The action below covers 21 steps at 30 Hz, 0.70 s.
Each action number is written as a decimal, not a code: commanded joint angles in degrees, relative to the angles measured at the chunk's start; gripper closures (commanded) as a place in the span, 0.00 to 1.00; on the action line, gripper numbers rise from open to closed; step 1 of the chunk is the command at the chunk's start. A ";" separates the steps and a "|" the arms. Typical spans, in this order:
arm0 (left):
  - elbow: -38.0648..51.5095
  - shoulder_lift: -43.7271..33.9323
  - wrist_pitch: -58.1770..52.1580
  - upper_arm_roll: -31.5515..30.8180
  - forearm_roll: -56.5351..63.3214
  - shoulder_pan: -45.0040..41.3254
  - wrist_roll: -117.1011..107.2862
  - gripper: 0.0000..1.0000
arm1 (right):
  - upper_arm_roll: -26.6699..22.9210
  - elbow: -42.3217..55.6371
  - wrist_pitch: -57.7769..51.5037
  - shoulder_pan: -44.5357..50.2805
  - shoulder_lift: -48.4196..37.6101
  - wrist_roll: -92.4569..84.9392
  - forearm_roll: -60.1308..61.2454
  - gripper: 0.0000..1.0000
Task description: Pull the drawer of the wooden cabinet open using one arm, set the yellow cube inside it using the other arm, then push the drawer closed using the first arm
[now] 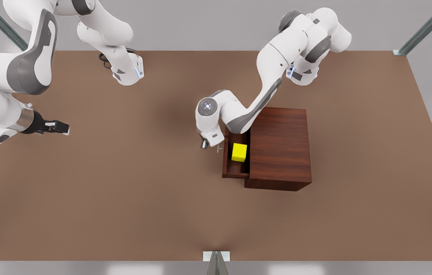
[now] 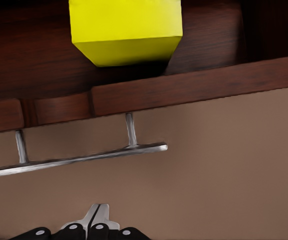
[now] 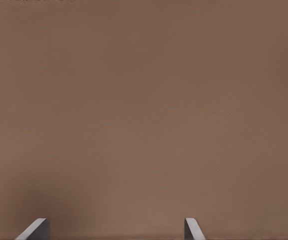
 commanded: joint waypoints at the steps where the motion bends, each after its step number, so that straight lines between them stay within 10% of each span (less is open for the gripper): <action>1: -0.29 -0.11 1.84 -0.31 0.19 0.98 -28.54 0.79 | -0.23 -0.02 -0.44 0.05 -0.06 4.80 0.24 0.00; 12: -8.28 -4.33 1.67 -2.59 0.27 4.58 -21.16 0.79 | -0.14 -0.11 -0.97 0.14 0.03 4.72 0.15 0.00; 21: -11.97 -4.77 0.88 -16.21 7.39 20.84 -17.82 0.79 | -0.05 -0.28 -0.97 0.41 0.11 4.72 0.15 0.00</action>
